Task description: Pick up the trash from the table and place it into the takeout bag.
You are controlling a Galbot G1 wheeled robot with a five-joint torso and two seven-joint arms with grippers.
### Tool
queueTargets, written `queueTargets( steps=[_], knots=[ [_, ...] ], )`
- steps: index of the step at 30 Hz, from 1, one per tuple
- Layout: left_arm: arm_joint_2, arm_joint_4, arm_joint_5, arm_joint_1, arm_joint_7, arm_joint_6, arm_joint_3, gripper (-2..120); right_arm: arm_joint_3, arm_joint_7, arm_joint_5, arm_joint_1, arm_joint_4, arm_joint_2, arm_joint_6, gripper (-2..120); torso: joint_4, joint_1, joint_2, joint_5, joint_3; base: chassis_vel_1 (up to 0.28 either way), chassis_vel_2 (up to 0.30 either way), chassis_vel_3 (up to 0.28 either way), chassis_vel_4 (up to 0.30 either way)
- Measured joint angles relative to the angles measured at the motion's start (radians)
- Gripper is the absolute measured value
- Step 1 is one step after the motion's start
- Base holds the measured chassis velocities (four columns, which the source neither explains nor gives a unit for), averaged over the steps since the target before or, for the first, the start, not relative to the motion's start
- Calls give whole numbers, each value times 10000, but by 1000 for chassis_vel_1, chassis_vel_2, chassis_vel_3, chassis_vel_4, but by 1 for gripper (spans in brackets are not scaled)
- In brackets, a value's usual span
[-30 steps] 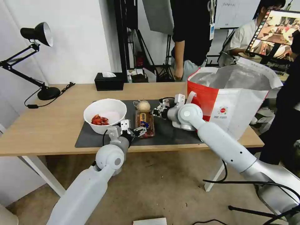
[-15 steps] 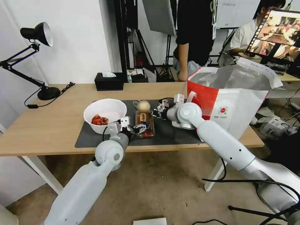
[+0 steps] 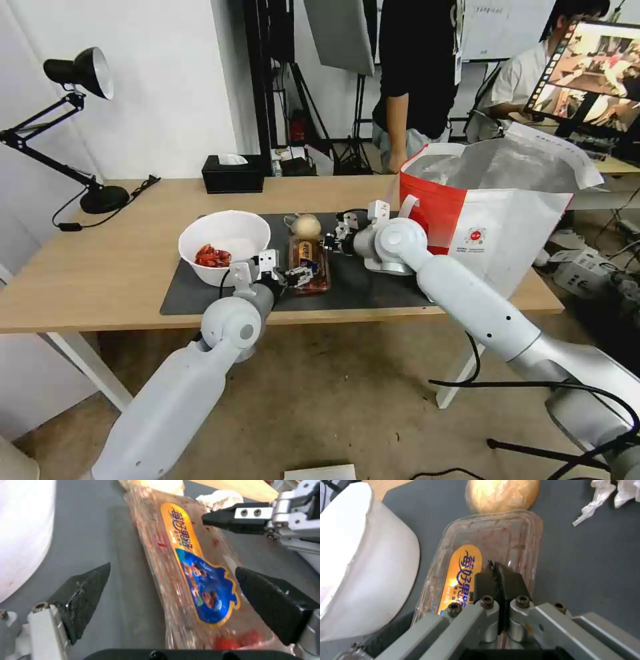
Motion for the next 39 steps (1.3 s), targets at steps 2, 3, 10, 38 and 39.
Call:
queueTargets(
  steps=[2, 3, 10, 38, 39],
  knots=[
    [-23, 110, -119, -138, 0, 94, 1, 100, -2, 0, -3, -15, 31, -10, 0, 0, 0, 0, 0, 0, 0, 0, 0, 0, 0],
    [-26, 140, -152, -185, 0, 121, 6, 100, -2, 0, -5, -23, 40, -13, 0, 0, 0, 0, 0, 0, 0, 0, 0, 0, 0],
    [-24, 220, -418, -297, 0, 343, 11, 99, -4, 0, -20, -35, 61, -18, 10, 0, 0, 0, 0, 0, 1, 0, 0, 0, 0],
    [-174, 238, -399, -301, -53, 67, 358, 13, 11, 43, -61, -155, 317, -119, 54, 0, 0, 0, 0, 1, 0, 0, 0, 0, 0],
    [-170, 236, -399, -294, -46, 44, 358, 7, 23, 53, -61, -171, 349, -134, 60, 0, 0, 0, 0, 1, 0, 0, 0, 0, 0]
  ],
)
